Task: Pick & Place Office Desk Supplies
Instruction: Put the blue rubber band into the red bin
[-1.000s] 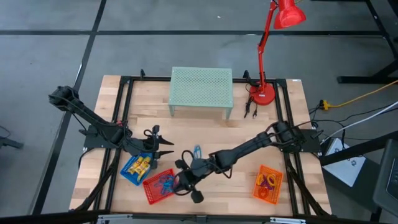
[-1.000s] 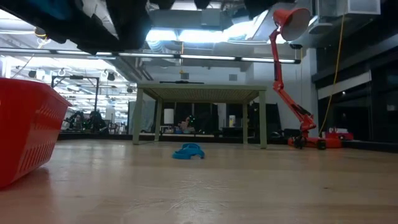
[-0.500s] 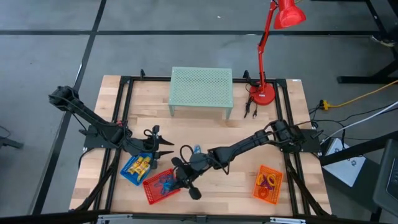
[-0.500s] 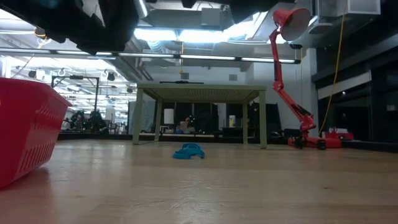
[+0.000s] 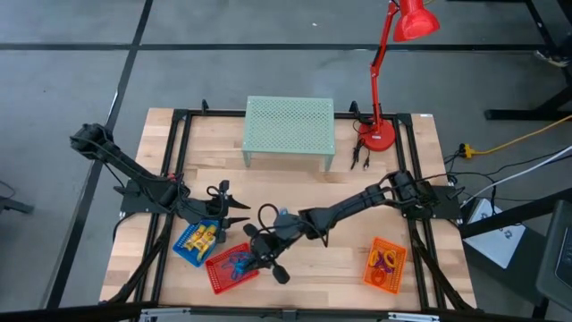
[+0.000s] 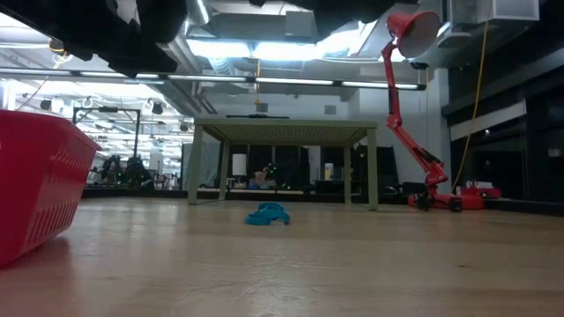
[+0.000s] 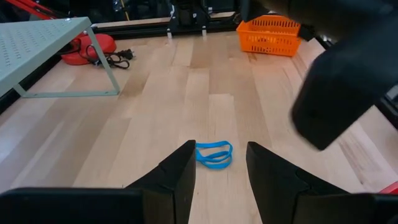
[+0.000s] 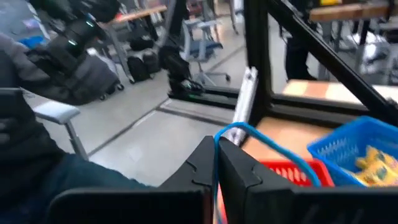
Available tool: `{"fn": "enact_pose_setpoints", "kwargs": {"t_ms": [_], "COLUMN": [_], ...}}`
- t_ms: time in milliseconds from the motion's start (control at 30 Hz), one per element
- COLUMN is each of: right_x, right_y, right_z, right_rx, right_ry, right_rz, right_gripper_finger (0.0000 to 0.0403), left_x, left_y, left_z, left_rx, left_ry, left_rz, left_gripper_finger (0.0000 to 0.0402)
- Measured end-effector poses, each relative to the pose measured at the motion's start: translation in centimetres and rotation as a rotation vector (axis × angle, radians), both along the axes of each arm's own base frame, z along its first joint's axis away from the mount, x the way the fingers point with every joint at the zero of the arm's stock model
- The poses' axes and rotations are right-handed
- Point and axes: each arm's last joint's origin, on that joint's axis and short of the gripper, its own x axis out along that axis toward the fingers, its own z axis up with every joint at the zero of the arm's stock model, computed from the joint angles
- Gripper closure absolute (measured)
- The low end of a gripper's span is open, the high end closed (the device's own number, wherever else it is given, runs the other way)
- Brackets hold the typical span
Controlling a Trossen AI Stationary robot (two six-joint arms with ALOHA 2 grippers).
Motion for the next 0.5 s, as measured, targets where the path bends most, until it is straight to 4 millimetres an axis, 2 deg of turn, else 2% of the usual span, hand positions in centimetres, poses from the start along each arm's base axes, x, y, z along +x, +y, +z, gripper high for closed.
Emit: {"fn": "enact_pose_setpoints", "kwargs": {"t_ms": [67, 133, 367, 500], "right_x": [0.01, 0.0, 0.2, 0.31], "right_y": [0.04, 0.06, -0.27, -0.26], "right_z": [0.3, 0.51, 0.7, 0.89], "right_rx": [0.014, 0.03, 0.067, 0.084], "right_ry": [-0.028, -0.043, -0.035, -0.016], "right_rz": [0.015, 0.037, -0.014, -0.022], "right_gripper_finger": [0.0385, 0.036, 0.0209, 0.0151], "left_x": [0.0, 0.0, 0.0, 0.0], "left_y": [0.0, 0.0, 0.0, 0.0], "left_z": [0.0, 0.01, 0.0, 0.0], "left_rx": [0.0, 0.0, 0.0, 0.0], "left_ry": [0.0, 0.0, 0.0, 0.0], "left_rz": [0.0, 0.0, 0.001, 0.001], "left_gripper_finger": [0.0263, 0.0263, 0.0263, 0.0263]}}
